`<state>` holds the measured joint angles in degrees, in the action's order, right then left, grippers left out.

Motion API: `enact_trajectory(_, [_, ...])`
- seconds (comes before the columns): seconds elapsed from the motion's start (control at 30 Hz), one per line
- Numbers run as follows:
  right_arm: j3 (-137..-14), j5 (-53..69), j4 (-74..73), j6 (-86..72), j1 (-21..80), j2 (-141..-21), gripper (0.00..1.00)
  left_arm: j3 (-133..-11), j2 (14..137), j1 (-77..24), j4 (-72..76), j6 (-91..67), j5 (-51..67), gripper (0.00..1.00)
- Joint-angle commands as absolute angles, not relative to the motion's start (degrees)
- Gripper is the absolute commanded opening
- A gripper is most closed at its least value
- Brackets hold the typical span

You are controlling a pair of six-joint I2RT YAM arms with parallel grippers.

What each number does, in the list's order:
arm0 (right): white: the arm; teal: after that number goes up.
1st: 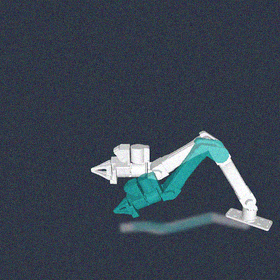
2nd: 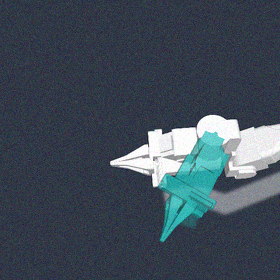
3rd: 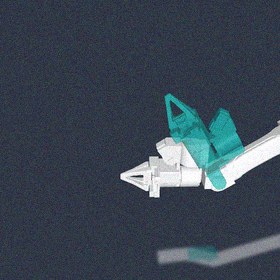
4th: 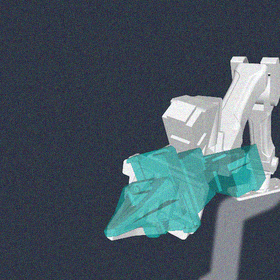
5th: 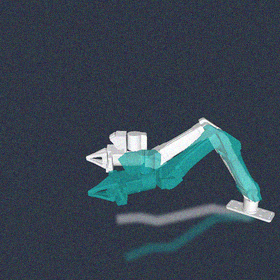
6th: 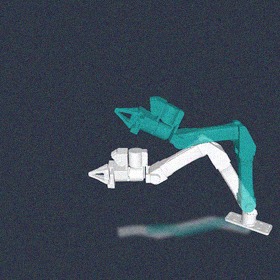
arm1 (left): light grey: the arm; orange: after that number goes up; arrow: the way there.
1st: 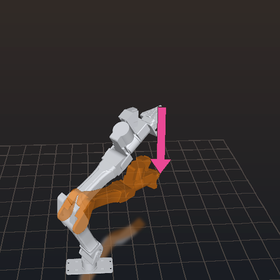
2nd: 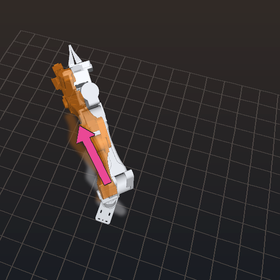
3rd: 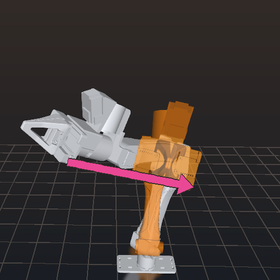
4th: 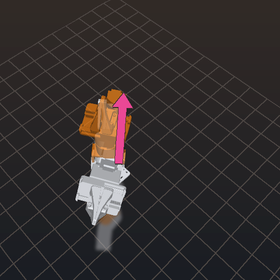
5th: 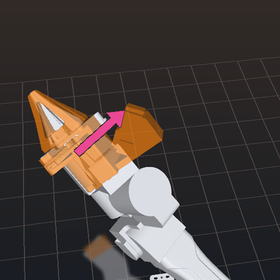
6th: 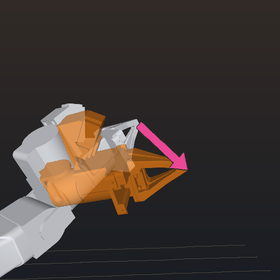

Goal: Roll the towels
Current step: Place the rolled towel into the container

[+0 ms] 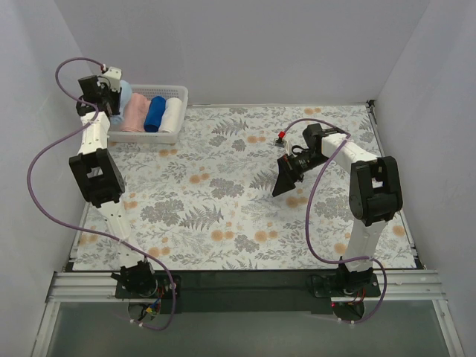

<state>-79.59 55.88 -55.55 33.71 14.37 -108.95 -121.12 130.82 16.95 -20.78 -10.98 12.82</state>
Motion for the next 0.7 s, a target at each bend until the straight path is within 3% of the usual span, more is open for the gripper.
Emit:
enact_trajectory(0.0, [-79.0,58.1,-56.2,33.8,14.3,-107.3,0.99,-120.4,131.0,16.6,-12.1,-10.2,5.9,0.00])
enact_trajectory(0.27, [-79.1,58.2,-56.4,33.8,14.3,-108.4,0.99,-122.6,136.1,16.7,-7.9,-1.9,3.8,0.00])
enact_trajectory(0.67, [-78.7,58.4,-56.4,34.2,14.3,-109.4,0.99,-114.8,136.7,15.6,-4.2,6.3,2.2,0.00])
